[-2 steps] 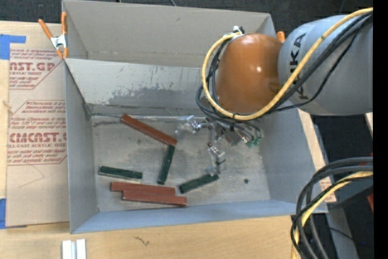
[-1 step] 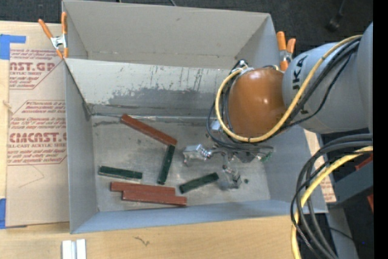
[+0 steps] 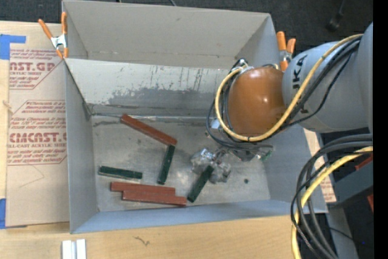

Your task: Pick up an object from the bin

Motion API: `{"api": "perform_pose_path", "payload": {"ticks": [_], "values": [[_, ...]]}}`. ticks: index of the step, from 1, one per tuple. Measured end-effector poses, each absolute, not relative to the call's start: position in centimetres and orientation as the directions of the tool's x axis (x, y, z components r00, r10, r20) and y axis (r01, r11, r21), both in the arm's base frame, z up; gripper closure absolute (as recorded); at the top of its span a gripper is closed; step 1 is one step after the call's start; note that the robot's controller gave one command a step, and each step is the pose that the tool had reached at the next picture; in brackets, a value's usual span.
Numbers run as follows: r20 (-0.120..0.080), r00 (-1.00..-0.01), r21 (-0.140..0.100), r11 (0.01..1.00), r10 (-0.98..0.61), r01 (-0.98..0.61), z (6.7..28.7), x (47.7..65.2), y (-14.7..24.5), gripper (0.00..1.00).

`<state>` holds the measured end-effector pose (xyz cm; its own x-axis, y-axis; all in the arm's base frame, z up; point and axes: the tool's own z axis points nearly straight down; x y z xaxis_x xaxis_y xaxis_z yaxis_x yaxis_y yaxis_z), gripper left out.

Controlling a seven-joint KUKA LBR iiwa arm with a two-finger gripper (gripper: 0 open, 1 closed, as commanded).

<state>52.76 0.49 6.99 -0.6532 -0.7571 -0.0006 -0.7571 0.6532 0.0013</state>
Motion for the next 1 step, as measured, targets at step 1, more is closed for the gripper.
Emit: {"api": "perform_pose_path", "payload": {"ticks": [1], "values": [[-0.006,-0.583,-0.01,0.583,-0.812,-0.812,19.33,56.54,-4.4,1.0]]}}
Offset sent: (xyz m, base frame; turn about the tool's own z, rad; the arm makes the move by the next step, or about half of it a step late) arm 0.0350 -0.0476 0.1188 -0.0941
